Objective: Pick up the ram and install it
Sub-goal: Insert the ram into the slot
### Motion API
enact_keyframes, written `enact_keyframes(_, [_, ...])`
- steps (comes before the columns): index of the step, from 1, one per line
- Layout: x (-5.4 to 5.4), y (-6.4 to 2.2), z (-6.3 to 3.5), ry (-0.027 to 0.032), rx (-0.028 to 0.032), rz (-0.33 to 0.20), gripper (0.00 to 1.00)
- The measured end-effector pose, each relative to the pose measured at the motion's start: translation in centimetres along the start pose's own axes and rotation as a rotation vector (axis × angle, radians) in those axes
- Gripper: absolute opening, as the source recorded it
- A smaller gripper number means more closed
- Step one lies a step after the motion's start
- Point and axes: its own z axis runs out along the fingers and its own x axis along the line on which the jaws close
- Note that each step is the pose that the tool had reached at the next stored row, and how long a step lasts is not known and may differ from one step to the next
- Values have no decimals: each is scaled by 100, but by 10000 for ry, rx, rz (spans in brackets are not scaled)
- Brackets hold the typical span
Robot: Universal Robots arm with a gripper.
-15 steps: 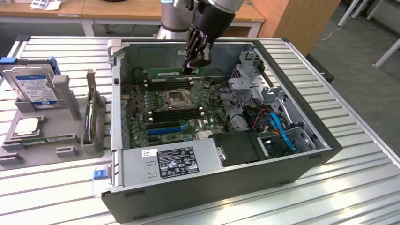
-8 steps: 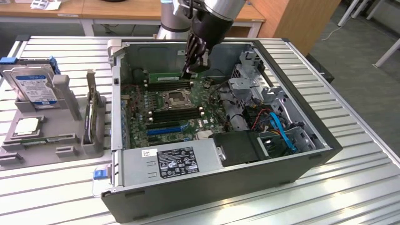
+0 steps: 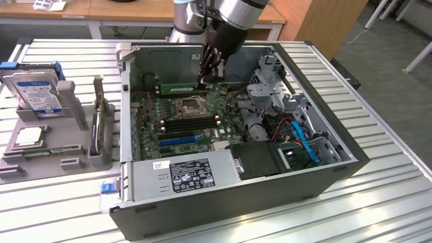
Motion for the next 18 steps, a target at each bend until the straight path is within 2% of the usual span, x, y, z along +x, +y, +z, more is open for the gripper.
enact_keyframes(7, [4, -34, 119, -1, 0, 0, 14])
enact_keyframes(18, [54, -40, 120, 0, 0, 1, 14])
